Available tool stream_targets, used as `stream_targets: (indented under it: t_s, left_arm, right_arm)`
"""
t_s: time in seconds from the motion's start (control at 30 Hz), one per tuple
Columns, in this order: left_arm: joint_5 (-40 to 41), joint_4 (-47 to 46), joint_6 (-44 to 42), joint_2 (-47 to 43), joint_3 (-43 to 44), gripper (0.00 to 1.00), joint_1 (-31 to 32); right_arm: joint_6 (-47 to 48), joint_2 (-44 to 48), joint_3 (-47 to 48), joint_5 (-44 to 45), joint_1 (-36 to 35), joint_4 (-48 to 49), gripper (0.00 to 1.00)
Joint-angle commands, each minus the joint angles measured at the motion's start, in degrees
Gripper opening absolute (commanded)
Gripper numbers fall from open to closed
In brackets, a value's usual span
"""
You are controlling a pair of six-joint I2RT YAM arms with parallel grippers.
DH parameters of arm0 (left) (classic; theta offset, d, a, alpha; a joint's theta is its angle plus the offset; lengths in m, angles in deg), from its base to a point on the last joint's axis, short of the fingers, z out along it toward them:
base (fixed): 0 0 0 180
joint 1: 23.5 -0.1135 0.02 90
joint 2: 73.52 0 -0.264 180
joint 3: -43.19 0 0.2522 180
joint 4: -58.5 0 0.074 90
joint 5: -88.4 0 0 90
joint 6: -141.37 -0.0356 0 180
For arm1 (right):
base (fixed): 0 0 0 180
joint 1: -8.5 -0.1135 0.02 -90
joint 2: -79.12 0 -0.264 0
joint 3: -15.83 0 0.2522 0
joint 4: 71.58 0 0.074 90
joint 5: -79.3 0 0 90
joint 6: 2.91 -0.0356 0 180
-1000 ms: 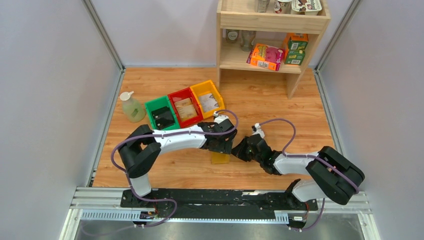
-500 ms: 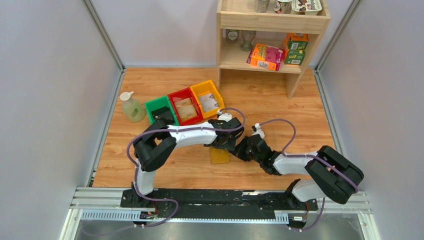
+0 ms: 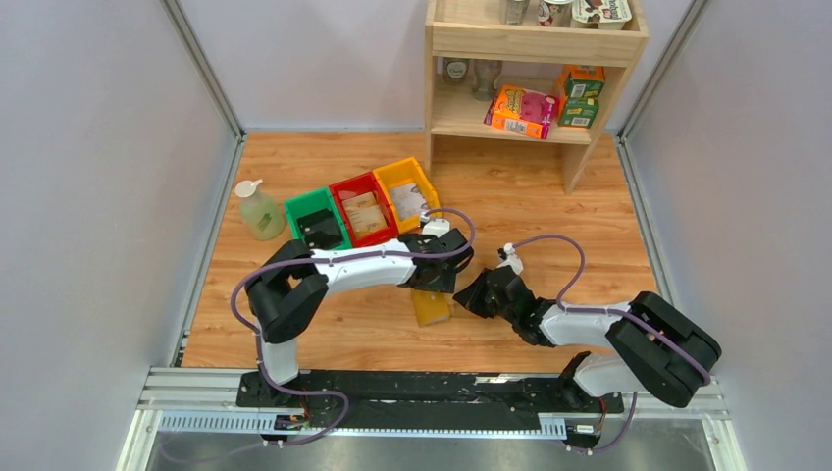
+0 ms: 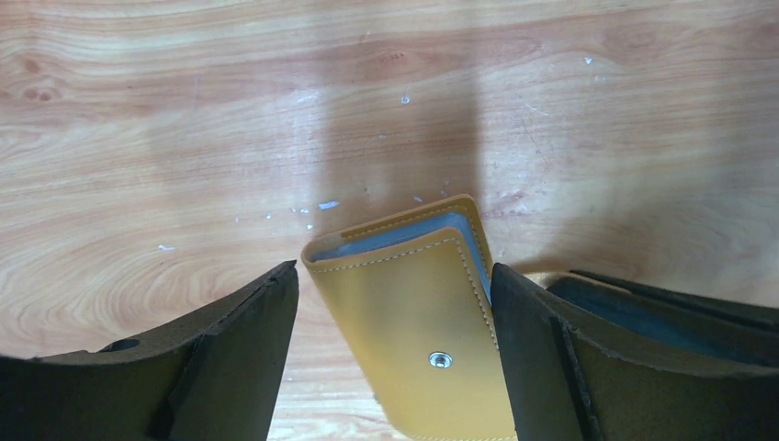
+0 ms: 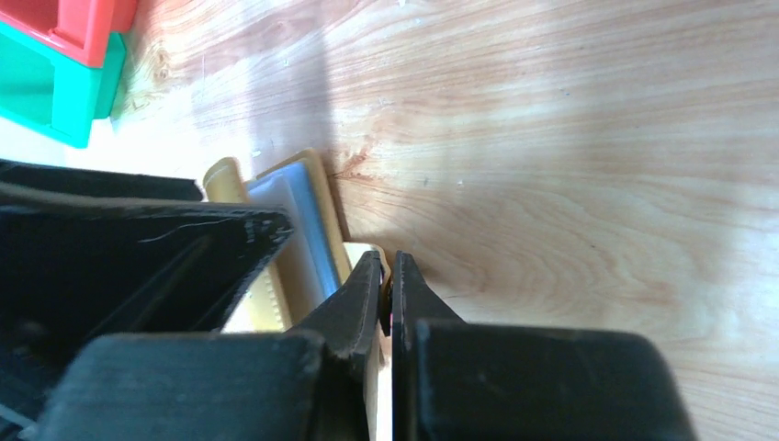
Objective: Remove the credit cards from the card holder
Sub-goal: Open the card holder at the center of the board.
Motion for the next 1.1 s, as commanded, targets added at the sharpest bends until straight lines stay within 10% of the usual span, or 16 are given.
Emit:
stream_targets:
  t_s: [0.0,0.43,1.07]
  left_arm:
    - [1.56,2.19,-0.56,-5.50,-2.36,0.83,0.19]
    - [-1.69,-2.46,1.02,-15.08,-11.84,0.83,-0.07]
    - [-6.52,-12.40,4.98,-24.59,-30.75,0.32,-3.59]
  right_arm:
    - [1.21,1.91,-0.91,5.33,0.11,-3.23,0.00]
    - [0.77,2.17,-0.91,6.65,0.11,-4.64,0.00]
    - [3.05,4.63,0.58,7.79,0.19,-7.80,0.01]
